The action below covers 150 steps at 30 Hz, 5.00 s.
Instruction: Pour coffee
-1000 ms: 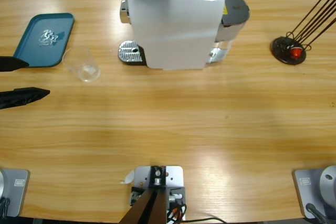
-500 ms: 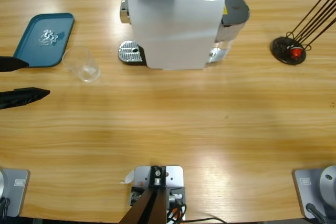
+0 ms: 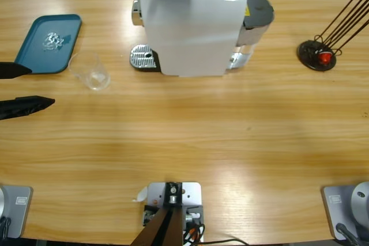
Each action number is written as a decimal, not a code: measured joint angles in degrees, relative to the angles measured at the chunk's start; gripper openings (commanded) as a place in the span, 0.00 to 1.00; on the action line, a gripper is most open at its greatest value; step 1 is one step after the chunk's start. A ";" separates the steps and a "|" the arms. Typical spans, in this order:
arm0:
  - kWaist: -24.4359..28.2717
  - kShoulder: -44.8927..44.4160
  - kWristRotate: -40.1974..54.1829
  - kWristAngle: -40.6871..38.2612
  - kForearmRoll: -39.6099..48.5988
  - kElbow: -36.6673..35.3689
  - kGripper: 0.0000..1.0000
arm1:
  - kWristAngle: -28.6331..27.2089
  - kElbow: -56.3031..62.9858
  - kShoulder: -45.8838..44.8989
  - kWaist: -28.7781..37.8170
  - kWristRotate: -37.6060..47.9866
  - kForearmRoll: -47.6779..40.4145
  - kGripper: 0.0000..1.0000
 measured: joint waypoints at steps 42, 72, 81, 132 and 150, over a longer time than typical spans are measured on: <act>0.00 0.00 -0.47 -0.05 -0.75 0.31 0.91 | -0.57 -17.36 0.20 -1.11 52.23 17.81 0.08; 0.00 -0.03 -0.55 -0.43 -0.95 2.07 0.91 | -7.73 -28.73 7.32 4.92 76.29 31.13 0.09; 0.00 -0.11 -0.55 -0.43 -2.06 3.04 0.91 | -7.81 -28.87 8.86 4.93 80.67 31.32 0.09; 0.00 -0.90 -0.55 -0.43 -2.21 3.04 0.91 | -1.50 -37.31 9.94 14.64 60.20 33.84 0.91; -0.03 -2.71 -0.46 -0.45 -1.18 1.12 0.91 | -10.85 18.76 -31.69 6.92 57.85 17.14 0.00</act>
